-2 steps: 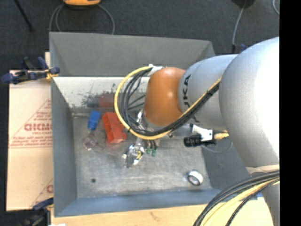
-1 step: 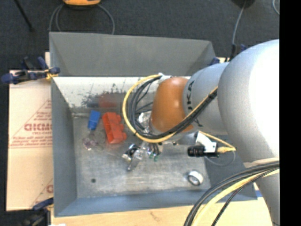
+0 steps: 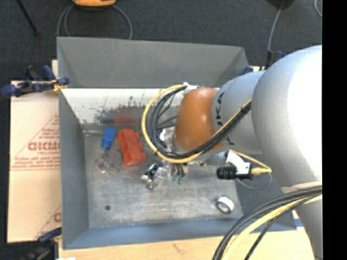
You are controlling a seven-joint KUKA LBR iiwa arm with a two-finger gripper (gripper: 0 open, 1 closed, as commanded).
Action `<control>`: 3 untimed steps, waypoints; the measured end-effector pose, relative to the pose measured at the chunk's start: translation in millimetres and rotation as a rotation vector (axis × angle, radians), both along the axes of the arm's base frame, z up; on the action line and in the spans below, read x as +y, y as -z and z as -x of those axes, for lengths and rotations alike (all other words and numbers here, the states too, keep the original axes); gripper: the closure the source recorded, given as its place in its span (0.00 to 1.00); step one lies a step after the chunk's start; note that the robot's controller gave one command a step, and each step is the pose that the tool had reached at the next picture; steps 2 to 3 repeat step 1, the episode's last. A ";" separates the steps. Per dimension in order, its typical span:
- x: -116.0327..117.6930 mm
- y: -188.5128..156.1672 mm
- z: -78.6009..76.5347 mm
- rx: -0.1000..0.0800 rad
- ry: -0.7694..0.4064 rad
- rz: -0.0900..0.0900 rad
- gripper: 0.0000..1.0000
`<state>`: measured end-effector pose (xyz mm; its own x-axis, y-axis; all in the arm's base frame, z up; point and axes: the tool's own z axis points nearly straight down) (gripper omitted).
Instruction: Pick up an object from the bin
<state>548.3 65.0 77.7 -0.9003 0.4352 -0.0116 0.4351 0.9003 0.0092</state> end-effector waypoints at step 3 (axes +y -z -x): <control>7.2 -171.4 -0.3 0.003 -0.020 0.002 1.00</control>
Offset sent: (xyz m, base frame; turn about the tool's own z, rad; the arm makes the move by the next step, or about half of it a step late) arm -0.0021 0.0074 0.1664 -0.0138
